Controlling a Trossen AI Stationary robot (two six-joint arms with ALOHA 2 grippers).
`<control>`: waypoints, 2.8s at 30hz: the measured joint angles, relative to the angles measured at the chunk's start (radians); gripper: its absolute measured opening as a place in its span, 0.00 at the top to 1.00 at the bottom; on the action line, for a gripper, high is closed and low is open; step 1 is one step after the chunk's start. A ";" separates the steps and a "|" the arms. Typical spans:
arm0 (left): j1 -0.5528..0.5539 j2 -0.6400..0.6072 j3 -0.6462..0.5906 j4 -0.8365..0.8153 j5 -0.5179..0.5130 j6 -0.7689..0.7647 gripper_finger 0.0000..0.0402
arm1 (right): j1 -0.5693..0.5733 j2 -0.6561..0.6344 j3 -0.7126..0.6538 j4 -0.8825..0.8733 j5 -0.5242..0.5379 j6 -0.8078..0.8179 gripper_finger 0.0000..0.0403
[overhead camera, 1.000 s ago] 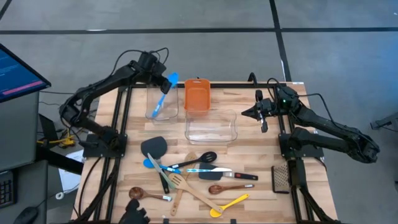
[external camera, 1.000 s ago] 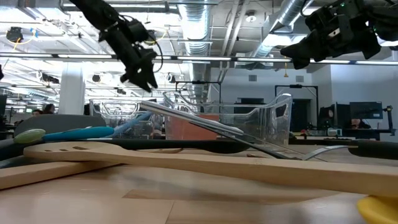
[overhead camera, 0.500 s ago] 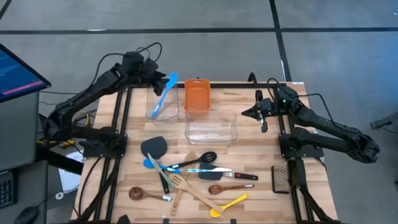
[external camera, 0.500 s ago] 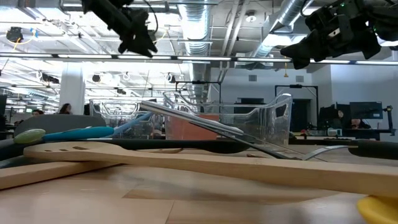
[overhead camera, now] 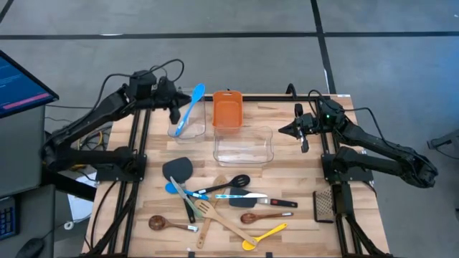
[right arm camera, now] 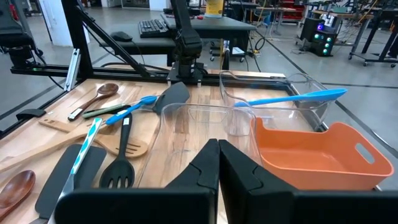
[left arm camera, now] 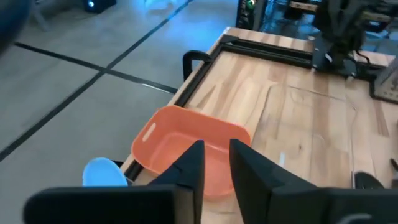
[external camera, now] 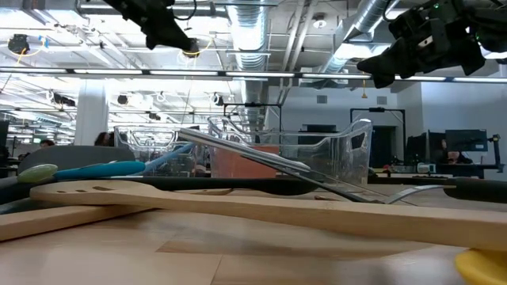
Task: Pick & Place Kitchen Items
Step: Put the green knife into the orange bin
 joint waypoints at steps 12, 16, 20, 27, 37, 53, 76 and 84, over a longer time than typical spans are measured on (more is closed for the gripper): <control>0.000 -0.185 -0.158 0.029 0.009 0.095 0.98 | 0.000 0.000 0.000 0.024 0.023 -0.006 1.00; 0.000 -0.200 -0.188 0.086 0.018 0.098 0.98 | 0.000 0.000 0.000 0.101 0.027 0.027 1.00; 0.000 -0.200 -0.195 0.090 0.045 0.097 0.98 | 0.002 0.000 0.000 0.146 0.029 0.053 1.00; 0.000 -0.200 -0.195 0.083 0.121 0.086 0.98 | 0.002 0.000 0.000 0.127 0.082 0.053 1.00; -0.011 -0.200 -0.195 0.075 0.124 0.079 0.98 | 0.002 0.000 0.000 0.116 0.082 0.053 1.00; -0.017 -0.155 -0.195 0.217 0.120 0.074 0.98 | 0.002 0.000 0.000 0.116 0.082 0.053 1.00; -0.323 -0.268 -0.195 0.268 0.124 -0.120 0.98 | 0.002 0.000 0.000 0.143 0.079 0.053 1.00; -0.478 -0.257 -0.195 0.265 0.120 -0.125 0.98 | 0.002 0.000 0.000 0.176 0.078 0.053 1.00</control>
